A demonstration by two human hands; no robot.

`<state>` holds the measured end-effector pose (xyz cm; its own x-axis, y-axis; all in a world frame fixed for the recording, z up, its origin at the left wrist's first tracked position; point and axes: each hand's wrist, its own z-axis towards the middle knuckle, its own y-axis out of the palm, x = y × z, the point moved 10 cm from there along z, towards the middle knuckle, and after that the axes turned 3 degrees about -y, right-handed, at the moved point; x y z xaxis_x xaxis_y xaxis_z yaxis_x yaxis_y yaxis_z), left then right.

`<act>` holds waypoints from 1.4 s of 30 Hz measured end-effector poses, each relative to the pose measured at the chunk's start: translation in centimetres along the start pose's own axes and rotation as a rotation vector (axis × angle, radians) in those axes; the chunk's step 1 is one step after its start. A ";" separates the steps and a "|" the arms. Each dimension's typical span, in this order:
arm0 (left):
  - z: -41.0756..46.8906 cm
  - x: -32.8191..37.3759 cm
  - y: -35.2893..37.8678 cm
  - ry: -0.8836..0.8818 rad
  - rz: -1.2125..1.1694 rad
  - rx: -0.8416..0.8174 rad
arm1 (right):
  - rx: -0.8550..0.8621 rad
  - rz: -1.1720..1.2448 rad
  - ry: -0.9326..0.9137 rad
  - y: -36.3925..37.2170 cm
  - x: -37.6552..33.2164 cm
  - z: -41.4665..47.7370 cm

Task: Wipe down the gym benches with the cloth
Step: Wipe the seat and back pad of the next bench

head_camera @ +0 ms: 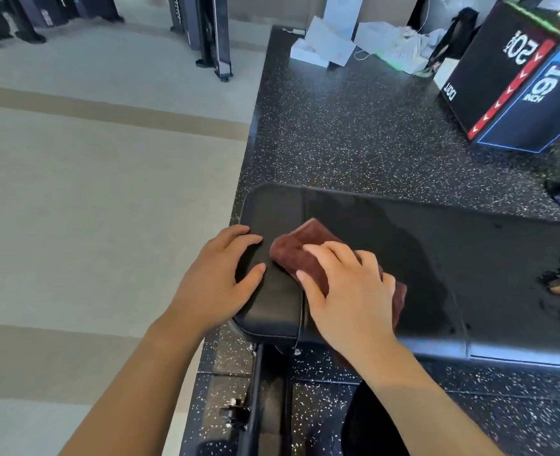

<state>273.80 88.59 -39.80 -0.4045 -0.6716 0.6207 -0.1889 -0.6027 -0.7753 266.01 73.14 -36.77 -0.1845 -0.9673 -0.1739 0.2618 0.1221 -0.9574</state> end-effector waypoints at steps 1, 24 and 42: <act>-0.2 -0.1 -0.1 0.001 -0.002 -0.001 | 0.005 -0.013 0.015 0.1 0.0 -0.2; -1.2 -2.4 -2.5 -0.028 -0.046 0.061 | -0.121 0.043 0.019 3.2 -3.3 9.2; -3.1 -6.0 -7.3 -0.200 -0.020 0.193 | -0.097 0.018 -0.082 2.1 -7.6 1.8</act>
<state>274.85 98.30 -38.23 -0.2137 -0.7190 0.6613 -0.0129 -0.6748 -0.7379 269.62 80.35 -37.05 -0.1010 -0.9792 -0.1758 0.1709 0.1570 -0.9727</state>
